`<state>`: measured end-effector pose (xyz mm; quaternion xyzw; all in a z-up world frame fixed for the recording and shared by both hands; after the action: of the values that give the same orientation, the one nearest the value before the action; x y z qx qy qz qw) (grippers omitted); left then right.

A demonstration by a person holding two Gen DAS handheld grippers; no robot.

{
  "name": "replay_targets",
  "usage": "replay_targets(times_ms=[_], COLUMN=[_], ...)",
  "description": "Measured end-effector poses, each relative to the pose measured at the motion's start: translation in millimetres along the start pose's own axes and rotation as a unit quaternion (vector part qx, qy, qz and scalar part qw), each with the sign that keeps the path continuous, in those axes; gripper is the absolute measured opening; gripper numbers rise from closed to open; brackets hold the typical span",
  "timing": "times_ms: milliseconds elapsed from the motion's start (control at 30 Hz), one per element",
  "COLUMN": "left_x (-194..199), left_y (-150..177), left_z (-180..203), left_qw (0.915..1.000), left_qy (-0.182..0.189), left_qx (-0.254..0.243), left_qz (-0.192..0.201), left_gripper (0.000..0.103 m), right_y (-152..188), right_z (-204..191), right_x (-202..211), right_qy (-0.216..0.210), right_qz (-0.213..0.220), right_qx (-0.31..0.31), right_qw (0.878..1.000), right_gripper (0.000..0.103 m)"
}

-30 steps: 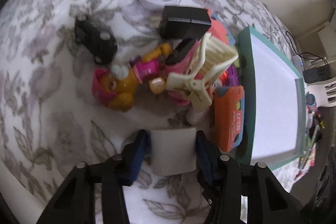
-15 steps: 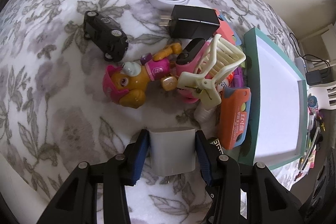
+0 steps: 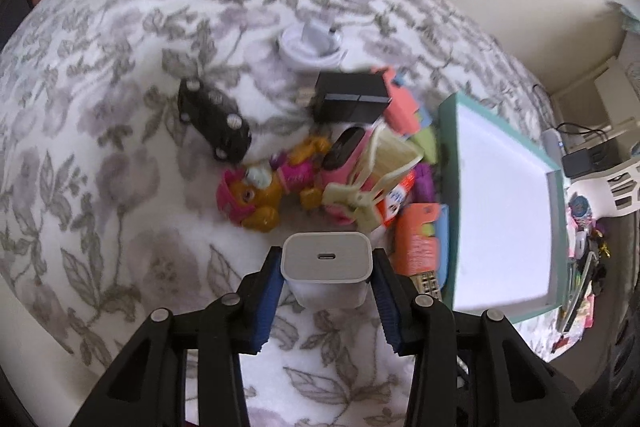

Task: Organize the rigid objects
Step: 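Carry the gold bar and white cube into the teal-rimmed tray and release both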

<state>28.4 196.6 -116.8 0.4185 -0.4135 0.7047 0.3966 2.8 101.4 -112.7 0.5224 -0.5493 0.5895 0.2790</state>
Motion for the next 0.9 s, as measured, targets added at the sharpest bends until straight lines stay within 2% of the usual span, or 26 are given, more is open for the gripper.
replay_targets(times_ms=[200,533,767,900], left_x=[16,13,2,-13], left_y=[-2,-7,-22,-24], left_z=[9,48,101,131], left_qw=[0.9996,0.9987,0.996,0.9941], left_qy=[-0.002,0.006,0.011,0.016], left_qx=[-0.018,-0.05,-0.089,-0.107], left_qz=[0.021,0.011,0.008,-0.001], left_gripper=[0.046,0.046,0.046,0.046], right_y=[-8,-23,-38,-39], right_z=[19,58,111,147], right_x=[10,18,24,24], right_qy=[0.004,0.022,0.055,0.094], right_qz=[0.016,0.034,0.049,0.05], right_qx=[-0.027,-0.063,-0.115,-0.139], right_qw=[1.0,0.997,0.991,0.985], right_gripper=[0.022,0.022,0.022,0.022])
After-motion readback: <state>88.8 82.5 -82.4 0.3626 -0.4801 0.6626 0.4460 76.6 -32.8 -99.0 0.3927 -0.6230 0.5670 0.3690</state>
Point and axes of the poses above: each gripper's, at about its wrist camera, not at the fingertips, and x roughly against the way its jaws point, z to its right, y to its underside, the point moved 8 cm from there along -x, roughly the way its jaws point, and after that the axes turned 2 degrees about y, right-handed, at the moved point
